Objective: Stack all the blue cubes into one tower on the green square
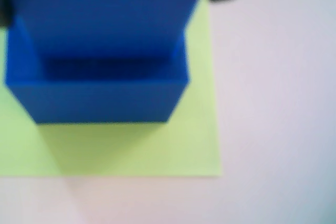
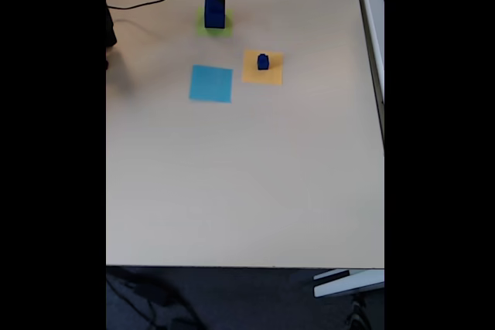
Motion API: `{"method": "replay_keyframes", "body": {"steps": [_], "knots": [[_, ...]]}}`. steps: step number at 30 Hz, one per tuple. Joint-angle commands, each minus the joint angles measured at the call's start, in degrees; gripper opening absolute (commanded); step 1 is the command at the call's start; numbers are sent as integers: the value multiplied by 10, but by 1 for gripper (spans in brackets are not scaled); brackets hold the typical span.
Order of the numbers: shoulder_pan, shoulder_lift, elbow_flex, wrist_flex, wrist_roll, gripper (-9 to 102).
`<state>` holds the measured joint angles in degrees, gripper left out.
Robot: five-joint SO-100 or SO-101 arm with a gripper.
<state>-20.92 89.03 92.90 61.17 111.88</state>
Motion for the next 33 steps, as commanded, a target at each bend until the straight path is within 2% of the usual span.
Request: {"method": "replay_keyframes", "body": {"steps": [1, 25, 33], "knots": [[-4, 46, -4, 2, -3, 14], [-6, 40, -24, -10, -10, 20], [18, 31, -81, -32, -36, 20]]}}
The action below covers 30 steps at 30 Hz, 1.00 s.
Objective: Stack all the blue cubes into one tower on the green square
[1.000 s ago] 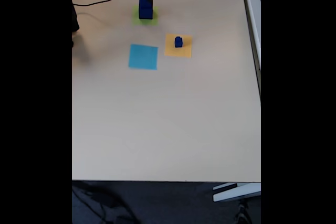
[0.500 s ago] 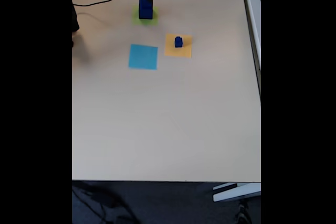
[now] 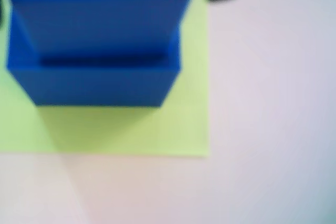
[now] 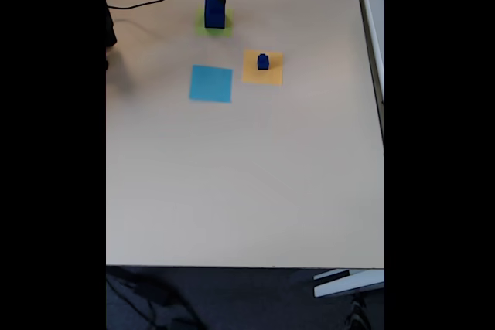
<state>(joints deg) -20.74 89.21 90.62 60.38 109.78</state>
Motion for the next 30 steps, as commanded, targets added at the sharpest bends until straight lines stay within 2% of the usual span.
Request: {"method": "replay_keyframes", "body": {"steps": [1, 11, 18, 25, 30], "knots": [[23, 20, -80, -24, -19, 20], [75, -18, -204, -45, -49, 21], [155, -50, -195, -90, -154, 22], [188, -128, -192, -155, -210, 21], [190, -173, -132, -261, -220, 20]]}}
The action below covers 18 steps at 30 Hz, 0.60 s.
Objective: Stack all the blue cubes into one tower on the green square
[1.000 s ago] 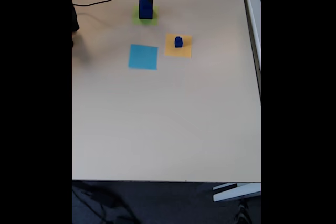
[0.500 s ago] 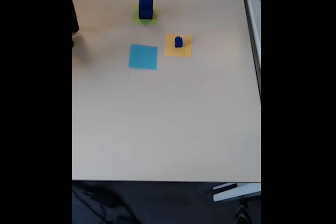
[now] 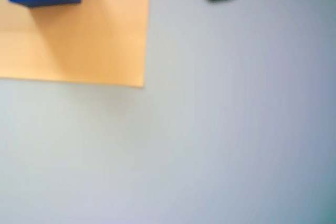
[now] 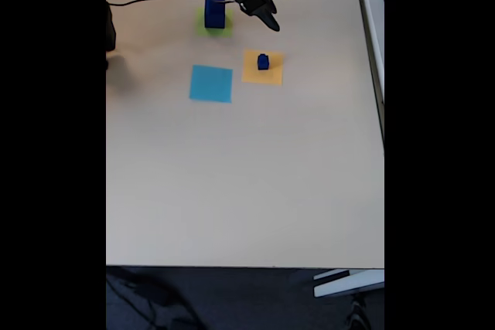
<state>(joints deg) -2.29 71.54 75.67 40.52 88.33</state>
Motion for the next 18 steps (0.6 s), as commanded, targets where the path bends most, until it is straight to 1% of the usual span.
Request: {"method": "replay_keyframes", "body": {"steps": [1, 7, 12, 18], "knots": [[4, 0, 29, -74, 1, 20], [1, 12, 79, -105, -2, 20], [11, 40, 87, -91, -29, 20], [13, 62, 98, -79, -34, 19]]}}
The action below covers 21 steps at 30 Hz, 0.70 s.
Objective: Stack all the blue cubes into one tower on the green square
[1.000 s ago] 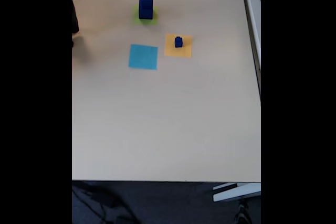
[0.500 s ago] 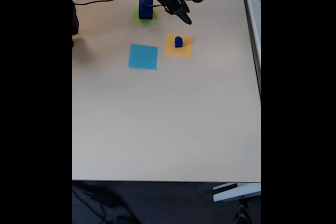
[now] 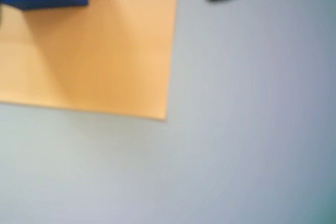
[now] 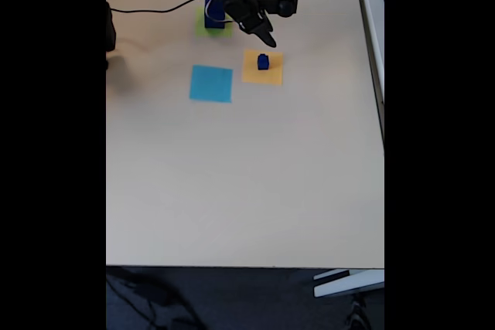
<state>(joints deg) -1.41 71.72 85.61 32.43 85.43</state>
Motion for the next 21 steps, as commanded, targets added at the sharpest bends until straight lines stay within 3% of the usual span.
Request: {"method": "replay_keyframes", "body": {"steps": [1, 21], "knots": [[6, 62, 4, 0, -5, 19], [39, 70, 57, -14, -35, 19]]}}
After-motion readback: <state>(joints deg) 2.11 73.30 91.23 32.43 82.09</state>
